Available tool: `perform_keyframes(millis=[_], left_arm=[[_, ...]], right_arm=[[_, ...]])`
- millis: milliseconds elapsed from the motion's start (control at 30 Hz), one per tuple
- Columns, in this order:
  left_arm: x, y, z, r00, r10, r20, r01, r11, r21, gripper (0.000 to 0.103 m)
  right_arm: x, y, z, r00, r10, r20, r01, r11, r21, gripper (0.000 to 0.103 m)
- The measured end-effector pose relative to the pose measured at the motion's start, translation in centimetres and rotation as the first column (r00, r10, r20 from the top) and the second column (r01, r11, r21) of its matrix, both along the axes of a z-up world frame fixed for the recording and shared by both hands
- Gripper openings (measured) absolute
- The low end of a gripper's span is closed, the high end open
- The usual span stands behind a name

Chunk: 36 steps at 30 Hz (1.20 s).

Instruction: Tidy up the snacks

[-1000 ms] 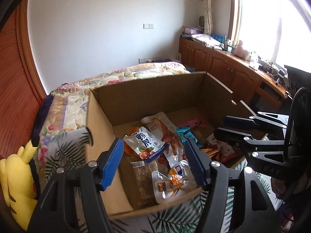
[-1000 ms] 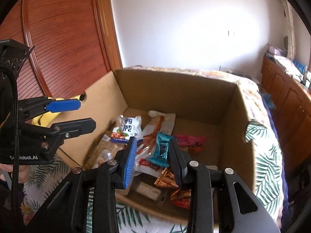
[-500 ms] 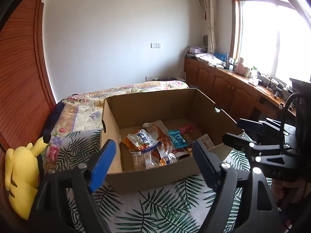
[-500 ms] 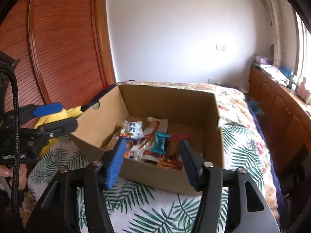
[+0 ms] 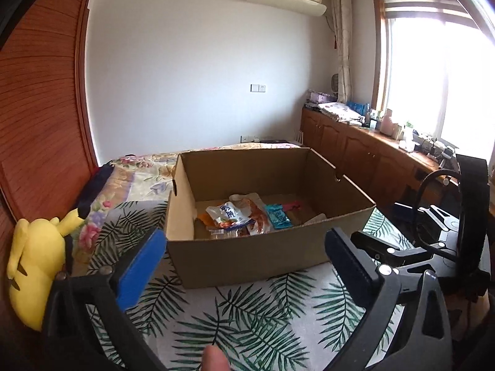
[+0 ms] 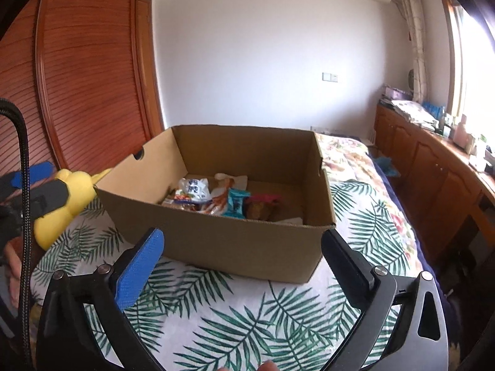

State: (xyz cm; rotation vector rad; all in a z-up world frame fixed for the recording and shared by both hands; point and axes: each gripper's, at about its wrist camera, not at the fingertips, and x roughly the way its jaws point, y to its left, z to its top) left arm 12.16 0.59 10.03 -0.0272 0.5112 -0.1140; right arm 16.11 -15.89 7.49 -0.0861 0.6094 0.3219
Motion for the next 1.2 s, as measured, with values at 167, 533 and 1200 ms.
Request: perform_keyframes(millis=[167,533,1200], left_arm=[[-1.2,-0.3,-0.3,1.0,0.02,-0.007,-0.02,1.0,0.005,0.103],[-6.2,-1.1,0.4,0.999,0.031,0.036,-0.031,1.0,-0.002,0.103],[-14.9,-2.2,1.2,0.988,0.068,0.137,-0.072,0.997,0.024,0.103]], right_arm=[[-0.8,-0.4,-0.1,1.0,-0.006,0.001,0.006,1.0,0.027,0.103],[-5.3,-1.1,2.0,0.997,-0.025,0.067,0.023,0.999,0.031,0.103],[-14.2,-2.4,3.7,0.982,-0.065,0.18,0.047,0.994,0.103,0.103]])
